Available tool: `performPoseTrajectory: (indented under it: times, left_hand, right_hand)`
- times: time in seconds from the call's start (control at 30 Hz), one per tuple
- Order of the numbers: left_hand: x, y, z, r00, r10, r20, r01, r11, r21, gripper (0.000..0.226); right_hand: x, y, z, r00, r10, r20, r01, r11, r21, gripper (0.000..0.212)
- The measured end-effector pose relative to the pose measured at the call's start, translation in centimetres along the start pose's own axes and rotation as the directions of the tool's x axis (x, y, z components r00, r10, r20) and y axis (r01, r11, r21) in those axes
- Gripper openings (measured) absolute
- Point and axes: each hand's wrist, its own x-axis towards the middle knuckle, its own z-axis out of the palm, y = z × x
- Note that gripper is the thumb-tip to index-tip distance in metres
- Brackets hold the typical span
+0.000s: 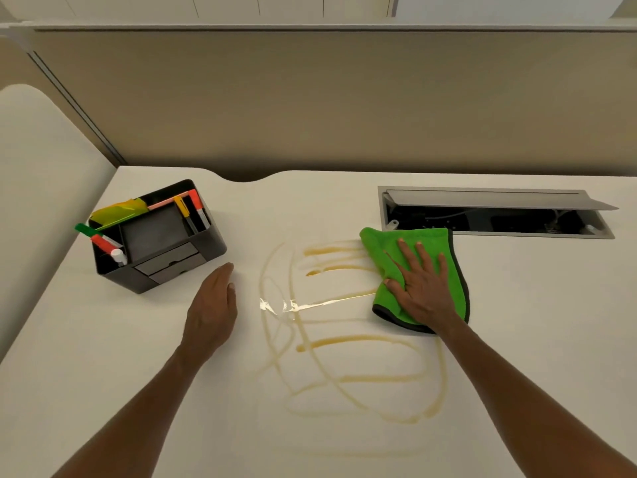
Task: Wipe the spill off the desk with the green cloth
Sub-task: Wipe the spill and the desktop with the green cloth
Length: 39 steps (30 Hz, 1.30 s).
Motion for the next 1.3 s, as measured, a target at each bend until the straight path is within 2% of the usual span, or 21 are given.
performPoseTrajectory:
  times: [0.17,0.37,0.57,0.83,0.93,1.03,1.3]
  left_hand:
    - [-0.3,-2.4,0.3,0.996,0.05,0.071,-0.053,0.998,0.033,0.051]
    - [-0.2,-3.9,1.7,0.998,0.04,0.05,-0.047,0.989,0.137,0.064]
    - [0.0,-4.1,2.2,0.999,0.039,0.029,-0.042,0.992,0.115,0.065]
    - [-0.1,-3.7,2.1,1.0,0.023,0.007,-0.024,0.993,0.115,0.066]
    - [0.0,-3.8,2.1,0.999,0.024,0.024,-0.026,0.993,0.112,0.066]
    - [0.1,-3.8,2.0,0.999,0.011,0.033,-0.014,0.996,0.086,0.066]
    - [0.1,-3.9,2.2,1.0,0.0,0.028,-0.002,0.998,0.061,0.065]
  right_hand:
    - [0.3,-0.1,0.3,1.0,0.0,0.014,-0.001,0.999,0.039,0.061]
    - [0.3,-0.4,0.4,1.0,0.025,0.017,-0.026,0.997,0.067,0.058]
    - [0.6,-1.7,0.8,0.995,0.098,0.006,-0.098,0.991,0.087,0.058]
    - [1.9,-6.1,0.8,0.98,0.198,0.01,-0.198,0.969,0.151,0.075]
    - [2.6,-8.6,0.9,0.974,0.222,0.037,-0.225,0.96,0.164,0.07]
    - [3.5,-11.1,1.3,0.979,0.199,0.044,-0.204,0.964,0.17,0.061]
    - [6.7,-16.5,2.2,0.998,0.058,0.012,-0.059,0.979,0.195,0.075]
